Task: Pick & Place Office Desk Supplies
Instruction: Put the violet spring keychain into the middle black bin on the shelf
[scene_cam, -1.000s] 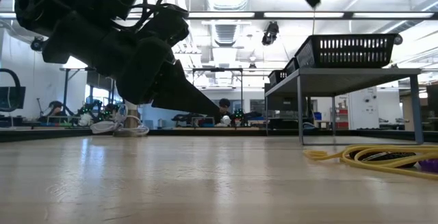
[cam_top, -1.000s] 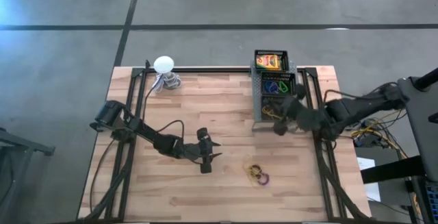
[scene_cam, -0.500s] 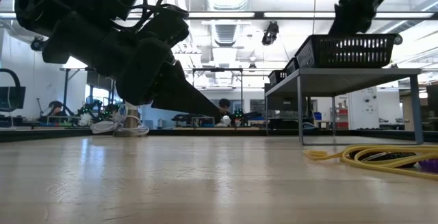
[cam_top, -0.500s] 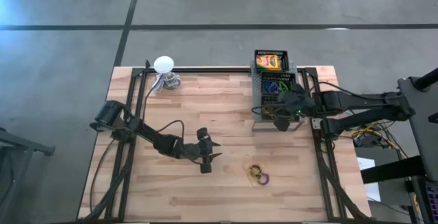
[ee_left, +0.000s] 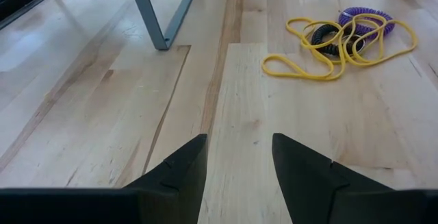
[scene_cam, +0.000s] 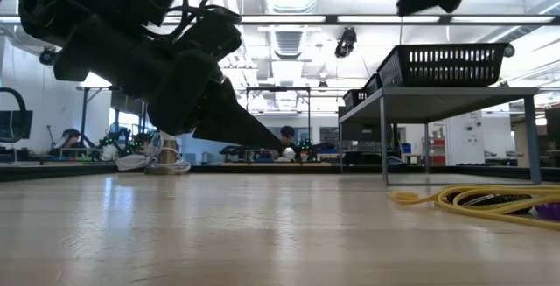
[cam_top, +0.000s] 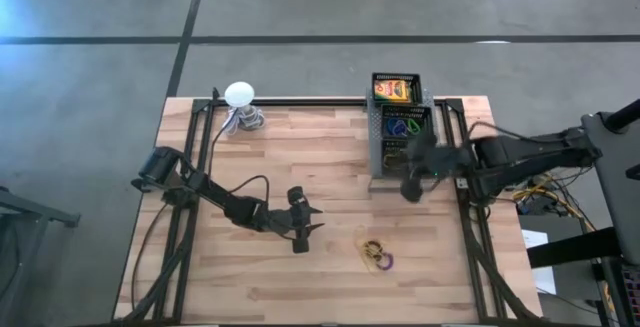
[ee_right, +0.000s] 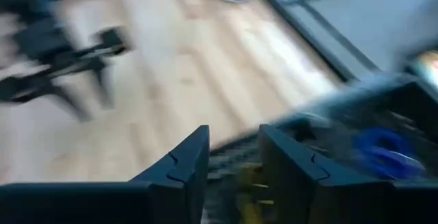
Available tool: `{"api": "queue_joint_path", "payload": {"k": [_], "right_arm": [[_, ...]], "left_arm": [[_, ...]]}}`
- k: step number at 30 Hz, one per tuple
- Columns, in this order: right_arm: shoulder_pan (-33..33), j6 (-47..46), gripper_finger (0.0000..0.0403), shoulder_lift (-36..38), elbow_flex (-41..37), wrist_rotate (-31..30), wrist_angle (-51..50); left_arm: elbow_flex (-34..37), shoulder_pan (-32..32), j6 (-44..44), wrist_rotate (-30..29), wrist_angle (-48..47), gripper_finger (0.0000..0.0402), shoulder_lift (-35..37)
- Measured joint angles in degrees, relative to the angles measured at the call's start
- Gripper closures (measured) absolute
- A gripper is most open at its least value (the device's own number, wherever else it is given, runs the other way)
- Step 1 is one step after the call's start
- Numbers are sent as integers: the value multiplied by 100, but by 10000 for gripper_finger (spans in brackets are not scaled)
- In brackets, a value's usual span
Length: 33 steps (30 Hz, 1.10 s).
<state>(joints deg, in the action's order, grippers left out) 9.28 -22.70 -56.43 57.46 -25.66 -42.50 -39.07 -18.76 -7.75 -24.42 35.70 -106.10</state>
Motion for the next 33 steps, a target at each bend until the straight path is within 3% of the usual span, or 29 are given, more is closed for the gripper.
{"api": "queue_joint_path", "payload": {"k": [4,11,18,23,27,33], "right_arm": [[965,-390,302,-376,-47,-3,123],[2495,-1985,329,-1561,-228,48,101],[3303,-4294,315,-2770,-644,1006,463],[3438,-4304,268,-3332,-1031,871,1631],[3412,-3769,240,-3750,-1132,725,1927],[3426,-3181,251,-4067,-1076,564,1906]], "left_arm": [[0,0,-1,2,-4,233,0],[0,0,-20,2,-22,233,0],[0,0,-107,2,-22,233,0],[0,0,-111,2,-22,233,0],[0,0,-125,2,-22,233,0],[0,0,-125,2,-22,233,0]]}}
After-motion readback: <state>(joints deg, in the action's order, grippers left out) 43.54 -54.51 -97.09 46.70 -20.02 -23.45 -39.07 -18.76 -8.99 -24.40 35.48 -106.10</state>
